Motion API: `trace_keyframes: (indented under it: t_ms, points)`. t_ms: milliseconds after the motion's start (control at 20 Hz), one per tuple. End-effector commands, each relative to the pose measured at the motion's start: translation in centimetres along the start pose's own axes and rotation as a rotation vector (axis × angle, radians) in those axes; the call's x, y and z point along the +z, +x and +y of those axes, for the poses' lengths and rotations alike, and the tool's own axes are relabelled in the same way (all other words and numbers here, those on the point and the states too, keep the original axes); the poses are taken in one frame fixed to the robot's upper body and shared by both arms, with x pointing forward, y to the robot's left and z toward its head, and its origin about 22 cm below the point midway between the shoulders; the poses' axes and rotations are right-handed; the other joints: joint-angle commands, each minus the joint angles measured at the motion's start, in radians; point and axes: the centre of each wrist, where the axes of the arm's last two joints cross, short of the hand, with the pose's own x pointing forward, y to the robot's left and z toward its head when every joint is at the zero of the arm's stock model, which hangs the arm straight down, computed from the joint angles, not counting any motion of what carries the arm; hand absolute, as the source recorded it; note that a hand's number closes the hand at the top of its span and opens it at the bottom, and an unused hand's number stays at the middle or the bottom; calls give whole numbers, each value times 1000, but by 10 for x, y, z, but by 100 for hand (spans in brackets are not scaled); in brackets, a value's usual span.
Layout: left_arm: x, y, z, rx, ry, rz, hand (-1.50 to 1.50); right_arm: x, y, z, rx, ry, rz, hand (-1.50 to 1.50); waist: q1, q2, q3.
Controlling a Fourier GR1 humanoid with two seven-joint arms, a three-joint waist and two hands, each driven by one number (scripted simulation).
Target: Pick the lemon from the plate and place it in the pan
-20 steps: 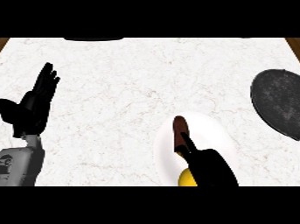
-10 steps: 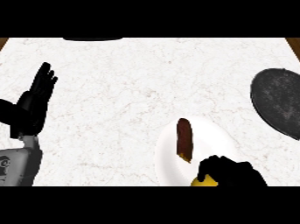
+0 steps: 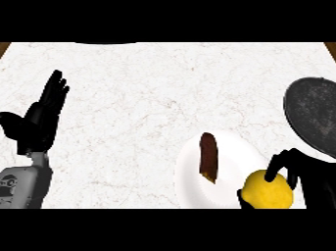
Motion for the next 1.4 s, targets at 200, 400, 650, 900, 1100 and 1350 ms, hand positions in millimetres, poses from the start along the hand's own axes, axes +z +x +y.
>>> trace_keyframes:
  t_ms: [200, 400, 650, 900, 1100, 1350]
  points:
    - [7, 4, 4, 4, 4, 2, 0, -49, -75, -49, -226, -132, 82, 150, 7, 1, 1]
    - [-1, 1, 7, 7, 3, -1, 0, -88, -138, -32, -127, -152, 143, 150, 9, 3, 0]
    - [4, -6, -6, 12, -27, -6, 0, -130, -194, -45, 17, -178, 160, 150, 25, 8, 0]
    - [-5, 16, -1, 13, -32, -11, 0, -143, -257, -33, 84, -218, 202, 150, 43, 11, 2]
    - [-3, 4, -11, 4, -44, -15, 0, -161, -283, -31, 50, -230, 221, 150, 48, 15, 3]
    - [-8, -3, -22, 14, -52, -28, 0, -169, -284, 13, -144, -173, 239, 150, 52, 23, 4]
